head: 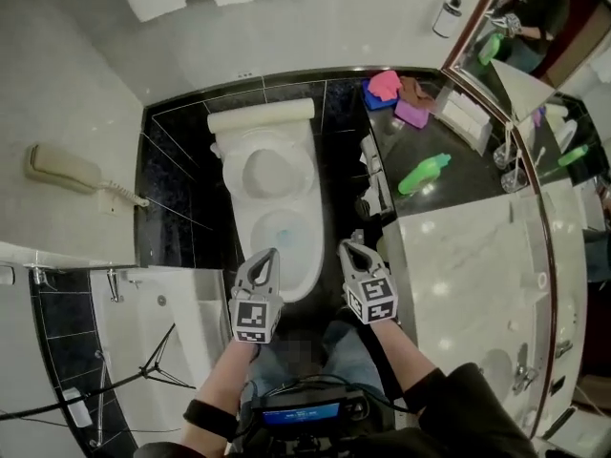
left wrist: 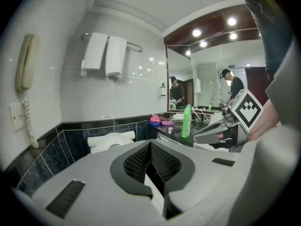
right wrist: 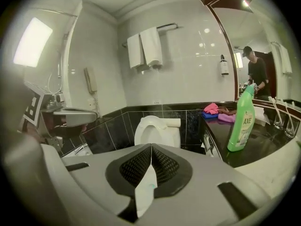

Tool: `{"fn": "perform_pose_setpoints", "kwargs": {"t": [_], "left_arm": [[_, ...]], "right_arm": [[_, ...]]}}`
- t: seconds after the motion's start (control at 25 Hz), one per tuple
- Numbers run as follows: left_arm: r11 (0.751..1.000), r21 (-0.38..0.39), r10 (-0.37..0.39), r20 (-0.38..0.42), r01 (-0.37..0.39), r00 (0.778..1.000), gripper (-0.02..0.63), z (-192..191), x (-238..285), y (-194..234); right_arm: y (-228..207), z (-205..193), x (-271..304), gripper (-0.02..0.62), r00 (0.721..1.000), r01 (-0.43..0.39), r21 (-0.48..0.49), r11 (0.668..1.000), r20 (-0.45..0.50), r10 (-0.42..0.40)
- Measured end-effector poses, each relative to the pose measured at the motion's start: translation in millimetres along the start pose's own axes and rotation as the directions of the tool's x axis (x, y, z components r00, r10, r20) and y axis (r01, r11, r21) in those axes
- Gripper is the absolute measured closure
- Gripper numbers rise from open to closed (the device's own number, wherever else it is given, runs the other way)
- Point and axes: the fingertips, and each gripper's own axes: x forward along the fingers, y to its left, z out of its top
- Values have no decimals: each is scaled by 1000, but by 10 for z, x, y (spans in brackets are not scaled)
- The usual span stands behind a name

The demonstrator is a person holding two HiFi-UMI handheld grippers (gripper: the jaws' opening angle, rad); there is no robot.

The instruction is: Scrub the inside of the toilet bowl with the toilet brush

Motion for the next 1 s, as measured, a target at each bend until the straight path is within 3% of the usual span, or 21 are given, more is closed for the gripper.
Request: {"fn": "perform_pose_setpoints", "kwargs": {"t": [0.12,0.36,0.64,1.0], "left_arm": [[997,-15,70,7,-70,998,603,133,-290,258],[990,-13,142,11,-142,990,603,168,-689,660],[987,-17,159,13,-158,987,603,171,-888,881],[986,-24,168,28,-167,985,603,271,-910,991]], "right_arm": [[193,198,-27,591,999,-47,-19,999,5,47],[479,532,-59,591,996,-90,-31,995,24,91],[733,700,-104,591,993,-113,-36,993,21,114],[685,702,-137,591,996,-88,-53,995,1,88]]}}
